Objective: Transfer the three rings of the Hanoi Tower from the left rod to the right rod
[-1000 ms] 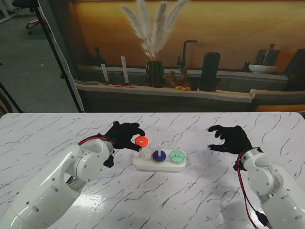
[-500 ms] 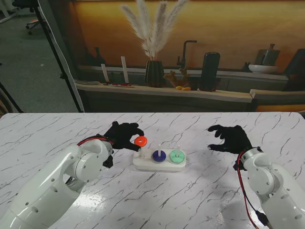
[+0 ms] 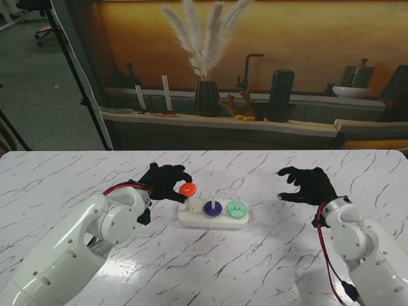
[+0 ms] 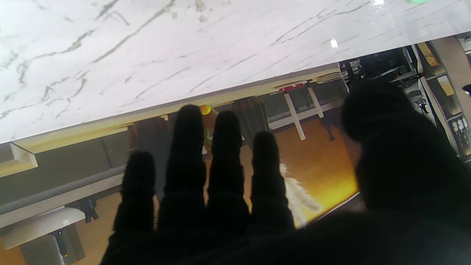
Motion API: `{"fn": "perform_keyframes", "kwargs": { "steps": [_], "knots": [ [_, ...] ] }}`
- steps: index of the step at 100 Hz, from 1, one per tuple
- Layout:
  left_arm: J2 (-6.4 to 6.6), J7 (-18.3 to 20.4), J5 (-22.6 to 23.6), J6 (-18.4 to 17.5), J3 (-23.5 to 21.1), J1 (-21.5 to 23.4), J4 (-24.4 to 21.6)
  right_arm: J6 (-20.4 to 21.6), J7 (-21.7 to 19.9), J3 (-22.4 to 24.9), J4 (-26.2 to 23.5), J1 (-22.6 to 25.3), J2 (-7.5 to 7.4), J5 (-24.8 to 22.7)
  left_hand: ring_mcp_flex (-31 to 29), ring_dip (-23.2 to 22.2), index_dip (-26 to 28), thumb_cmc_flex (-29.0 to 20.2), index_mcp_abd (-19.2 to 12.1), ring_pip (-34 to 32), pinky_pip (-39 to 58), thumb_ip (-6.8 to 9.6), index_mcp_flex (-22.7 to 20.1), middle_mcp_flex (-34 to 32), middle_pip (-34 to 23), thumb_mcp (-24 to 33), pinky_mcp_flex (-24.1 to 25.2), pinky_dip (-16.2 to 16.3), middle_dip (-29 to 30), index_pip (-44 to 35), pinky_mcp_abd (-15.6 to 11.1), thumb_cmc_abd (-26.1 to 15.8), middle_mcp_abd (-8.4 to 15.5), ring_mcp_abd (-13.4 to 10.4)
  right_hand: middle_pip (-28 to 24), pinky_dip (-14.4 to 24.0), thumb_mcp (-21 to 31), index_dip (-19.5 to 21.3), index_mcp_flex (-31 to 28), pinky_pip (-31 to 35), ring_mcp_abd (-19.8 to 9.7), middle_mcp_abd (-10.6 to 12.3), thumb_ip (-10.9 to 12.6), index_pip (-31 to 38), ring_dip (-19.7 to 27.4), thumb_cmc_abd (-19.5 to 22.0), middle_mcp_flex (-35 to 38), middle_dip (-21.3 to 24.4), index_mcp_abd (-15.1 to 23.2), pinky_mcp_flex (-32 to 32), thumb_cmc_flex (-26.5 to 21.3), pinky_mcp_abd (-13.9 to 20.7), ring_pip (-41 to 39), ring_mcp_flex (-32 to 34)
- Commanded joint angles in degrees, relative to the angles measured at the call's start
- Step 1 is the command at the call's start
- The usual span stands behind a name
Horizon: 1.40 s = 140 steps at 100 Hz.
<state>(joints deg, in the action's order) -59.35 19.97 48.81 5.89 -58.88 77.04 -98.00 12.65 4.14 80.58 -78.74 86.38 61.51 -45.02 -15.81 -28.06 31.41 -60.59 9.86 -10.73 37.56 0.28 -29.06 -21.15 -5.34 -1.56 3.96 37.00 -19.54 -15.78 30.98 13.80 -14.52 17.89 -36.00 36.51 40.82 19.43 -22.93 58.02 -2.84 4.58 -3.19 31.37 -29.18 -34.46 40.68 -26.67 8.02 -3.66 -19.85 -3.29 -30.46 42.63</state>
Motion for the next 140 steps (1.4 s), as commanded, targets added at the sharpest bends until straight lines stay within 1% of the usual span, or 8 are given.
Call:
{"fn": "perform_keyframes", "kwargs": {
  "steps": [1, 47, 67, 96, 103, 110, 117, 140],
  "knots": [
    [0.05, 0.9, 0.0, -0.9, 0.2, 0.2, 0.0, 0.1, 0.0, -0.1, -0.1, 0.4, 0.29, 0.0, -0.7, -0.6, 0.0, -1.7, -0.6, -0.1, 2.1, -0.75, -2.7, -0.4, 0.4, 0.8, 0.6, 0.1, -0.6, -2.1, 0.0, -3.0, 0.0, 0.4, -0.7, 0.0, -0.6, 0.4, -0.8, 0.9, -0.4, 1.0, 0.9, 0.3, -0.7, 0.7, 0.7, -0.6, 1.7, 0.7, -0.1, -18.6, -0.8, 0.6],
    [0.15, 1.5, -0.2, -0.5, 1.3, -0.5, 1.2, 0.1, 0.0, 0.1, -0.1, 0.5, 0.31, 0.1, -0.6, -0.6, -0.1, -1.6, -0.6, -0.1, 2.1, -0.75, -2.6, -0.4, 0.4, 0.8, 0.7, 0.1, -0.6, -2.1, -0.1, -3.0, 0.1, 0.3, -0.7, 0.0, -0.6, 0.5, -0.8, 0.9, -0.4, 0.9, 0.9, 0.3, -0.7, 0.7, 0.7, -0.6, 1.7, 0.6, -0.1, -18.6, -0.8, 0.6],
    [0.07, 0.7, -0.4, 0.2, 2.9, -1.1, 3.4, 0.1, -0.1, 0.1, -0.1, 0.6, 0.3, 0.1, -0.6, -0.6, 0.0, -1.8, -0.8, -0.1, 2.2, -0.68, -2.4, -0.4, 0.4, 0.9, 0.6, 0.1, -0.6, -2.1, 0.0, -2.8, 0.2, 0.0, -0.7, 0.0, -0.6, 0.5, -0.8, 0.9, -0.4, 0.9, 0.9, 0.3, -0.7, 0.7, 0.7, -0.6, 1.7, 0.7, -0.1, -18.6, -0.8, 0.5],
    [-0.25, -2.2, -0.3, 0.5, 3.9, -0.9, 6.3, 0.0, 0.0, 0.1, -0.1, 0.6, 0.31, 0.1, -0.4, -0.7, -0.8, -1.4, -0.2, -0.2, 2.1, -0.46, -0.7, 0.0, 0.3, 1.0, 0.7, 0.0, -0.7, -0.7, 0.0, -1.6, 0.0, -0.1, -0.7, 0.0, -0.6, 0.5, -0.8, 0.9, -0.3, 1.0, 0.9, 0.3, -0.7, 0.7, 0.9, -0.6, 1.7, 0.7, -0.1, -18.6, -0.9, 0.6],
    [-0.28, -2.5, -0.3, 0.6, 3.9, -0.7, 6.6, 0.0, 0.1, 0.1, -0.1, 0.7, 0.34, 0.2, 0.0, -0.6, -1.2, -1.1, 0.2, 0.0, 1.8, -0.45, 0.7, 0.5, 0.5, 0.8, 1.1, -0.1, -0.7, 0.3, -0.1, -0.8, -0.2, -0.2, -0.7, 0.0, -0.6, 0.4, -0.8, 0.9, -0.3, 0.9, 0.9, 0.3, -0.7, 0.7, 0.8, -0.6, 1.7, 0.8, -0.1, -18.6, -0.8, 0.5],
    [-0.32, -3.1, -0.2, 0.5, 3.8, -0.3, 6.9, 0.0, 0.1, 0.1, -0.1, 0.7, 0.35, 0.2, 0.8, -0.3, -3.6, 0.2, 1.0, 0.5, 1.0, 0.32, 2.5, 2.3, 1.1, 1.4, 1.2, -0.6, -0.2, 4.0, 0.0, 1.2, -0.3, -0.1, -0.7, 0.0, -0.6, 0.4, -0.8, 0.9, -0.4, 1.0, 0.9, 0.3, -0.7, 0.7, 0.8, -0.6, 1.7, 0.7, -0.1, -18.6, -0.9, 0.6],
    [-0.36, -3.5, -0.1, 0.4, 3.6, 0.0, 7.0, 0.0, 0.2, 0.0, 0.0, 0.6, 0.34, 0.1, 1.2, -0.2, -4.1, 0.3, 1.6, 0.7, 0.8, 0.56, 3.8, 3.2, 1.5, 1.5, 1.4, -0.7, -0.1, 5.1, 0.0, 2.7, -0.6, 0.0, -0.7, 0.0, -0.6, 0.4, -0.8, 0.9, -0.4, 0.9, 0.9, 0.3, -0.7, 0.7, 0.8, -0.6, 1.7, 0.7, 0.0, -18.6, -0.8, 0.5],
    [-0.33, -3.5, -0.8, 0.2, 3.0, 0.8, 7.0, 0.3, 0.3, -0.1, 0.0, 0.3, 0.36, 0.1, 3.4, 0.7, -6.6, 2.5, 3.1, 2.0, -1.4, 1.46, 8.1, 7.1, 2.9, 2.2, 2.3, -1.5, 0.6, 9.6, -0.1, 4.8, -1.5, 0.1, -0.6, 0.0, -0.6, 0.4, -0.7, 0.9, -0.4, 0.9, 0.9, 0.3, -0.7, 0.7, 0.6, -0.6, 1.7, 0.7, 0.1, -18.7, -0.8, 0.5]
  ]
}}
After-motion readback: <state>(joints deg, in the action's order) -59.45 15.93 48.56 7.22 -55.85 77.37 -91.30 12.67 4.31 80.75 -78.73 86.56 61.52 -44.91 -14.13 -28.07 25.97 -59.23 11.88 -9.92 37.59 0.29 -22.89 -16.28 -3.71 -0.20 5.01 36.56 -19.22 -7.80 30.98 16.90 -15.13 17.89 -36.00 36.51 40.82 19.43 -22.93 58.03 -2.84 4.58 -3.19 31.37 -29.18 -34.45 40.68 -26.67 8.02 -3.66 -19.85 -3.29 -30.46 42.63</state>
